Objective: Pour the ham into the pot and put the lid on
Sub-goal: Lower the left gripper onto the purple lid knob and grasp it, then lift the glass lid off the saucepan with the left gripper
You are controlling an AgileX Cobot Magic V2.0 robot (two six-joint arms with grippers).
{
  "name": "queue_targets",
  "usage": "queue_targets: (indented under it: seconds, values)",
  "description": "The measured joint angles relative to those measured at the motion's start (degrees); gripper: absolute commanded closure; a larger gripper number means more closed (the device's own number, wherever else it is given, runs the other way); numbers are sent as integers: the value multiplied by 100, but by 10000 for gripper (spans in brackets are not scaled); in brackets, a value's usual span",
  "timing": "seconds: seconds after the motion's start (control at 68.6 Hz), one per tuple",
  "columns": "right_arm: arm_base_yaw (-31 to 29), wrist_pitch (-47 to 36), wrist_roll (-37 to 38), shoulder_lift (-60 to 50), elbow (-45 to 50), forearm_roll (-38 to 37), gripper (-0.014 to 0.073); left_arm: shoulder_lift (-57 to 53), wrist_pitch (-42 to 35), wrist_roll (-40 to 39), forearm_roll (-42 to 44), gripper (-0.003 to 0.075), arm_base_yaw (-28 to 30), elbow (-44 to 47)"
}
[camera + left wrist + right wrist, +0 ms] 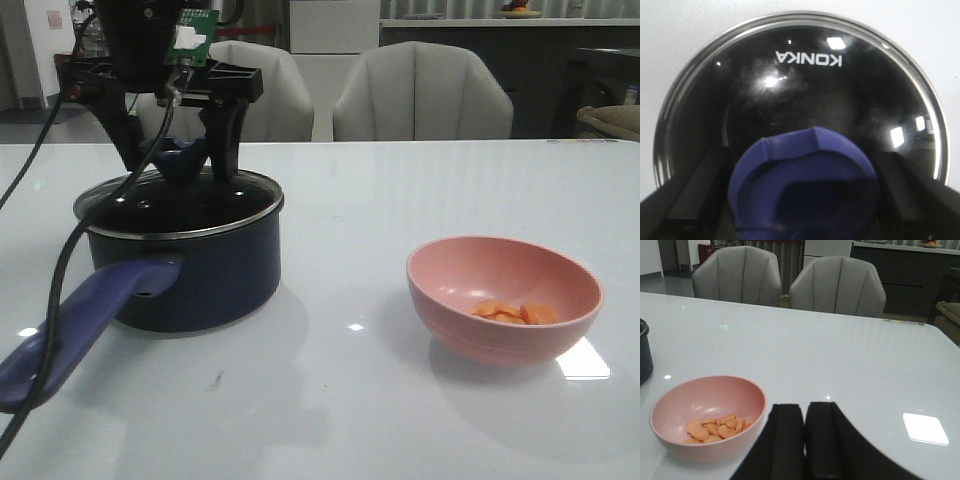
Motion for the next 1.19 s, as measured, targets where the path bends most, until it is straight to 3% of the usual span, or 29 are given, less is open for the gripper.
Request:
queue_targets:
  seconds: [0.117,0.175,0.481,0.714,0.933,1.195]
  values:
    - [0,0,0,0,0,0,436,0,0,0,-13,447,-15,-10]
    - [0,0,0,0,0,0,436,0,0,0,-13,470,-15,-10]
    - [0,0,0,0,0,0,436,-37,29,0,34,475,-15,-34]
    - [0,0,0,0,0,0,436,-738,141,0,335,475,60,-34]
    - [0,0,0,0,0,0,436,-1646,100,331,528,475,624,428]
    - [0,0,0,0,0,0,436,-2178,-237,583,544,475,1956,1480]
